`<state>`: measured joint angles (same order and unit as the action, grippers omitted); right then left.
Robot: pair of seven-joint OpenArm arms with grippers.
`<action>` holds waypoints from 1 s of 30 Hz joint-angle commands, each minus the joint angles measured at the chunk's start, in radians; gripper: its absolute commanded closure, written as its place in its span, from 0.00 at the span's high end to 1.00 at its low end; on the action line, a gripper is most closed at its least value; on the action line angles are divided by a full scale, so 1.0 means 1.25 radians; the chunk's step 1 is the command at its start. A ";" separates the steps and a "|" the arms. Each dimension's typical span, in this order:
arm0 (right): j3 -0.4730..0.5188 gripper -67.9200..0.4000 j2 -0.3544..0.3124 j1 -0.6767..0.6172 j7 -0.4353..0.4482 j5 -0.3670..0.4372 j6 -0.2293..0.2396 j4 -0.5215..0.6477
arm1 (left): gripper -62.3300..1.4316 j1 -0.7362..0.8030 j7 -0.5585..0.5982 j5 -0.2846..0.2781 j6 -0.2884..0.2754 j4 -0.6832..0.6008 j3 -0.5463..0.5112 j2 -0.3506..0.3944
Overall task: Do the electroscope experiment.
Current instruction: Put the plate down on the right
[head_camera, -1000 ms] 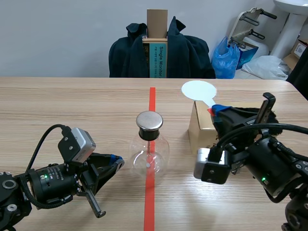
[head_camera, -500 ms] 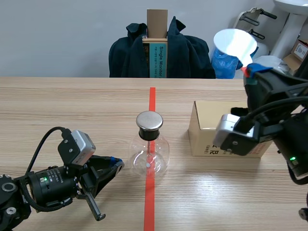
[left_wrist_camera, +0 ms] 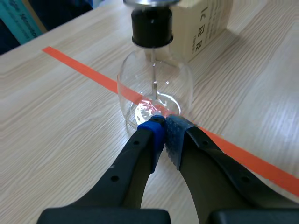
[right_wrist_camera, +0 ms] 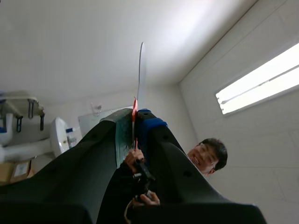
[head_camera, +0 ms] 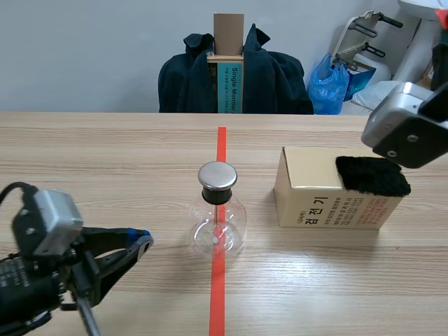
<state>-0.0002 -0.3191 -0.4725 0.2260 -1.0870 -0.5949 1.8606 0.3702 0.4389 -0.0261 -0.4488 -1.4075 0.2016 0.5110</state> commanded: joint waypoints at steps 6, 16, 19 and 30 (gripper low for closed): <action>-0.006 0.02 0.013 0.014 0.052 -0.007 -0.003 -0.163 | 0.07 0.225 0.011 -0.036 -0.008 -0.199 -0.134 0.015; -0.057 0.02 0.059 0.098 0.118 -0.047 -0.002 -0.377 | 0.69 0.329 -0.009 -0.036 -0.014 -0.330 -0.239 0.015; -0.076 0.02 0.065 0.119 0.124 -0.050 0.011 -0.401 | 1.00 0.327 -0.007 -0.036 -0.013 -0.331 -0.243 0.015; -0.111 0.02 0.065 0.138 0.126 -0.049 0.128 -0.424 | 1.00 0.327 -0.016 -0.036 -0.013 -0.331 -0.243 0.015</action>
<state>-0.1398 -0.2291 -0.3027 0.3840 -1.1522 -0.4305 1.3182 0.7815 0.4084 -0.0605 -0.4667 -1.8191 -0.1043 0.5346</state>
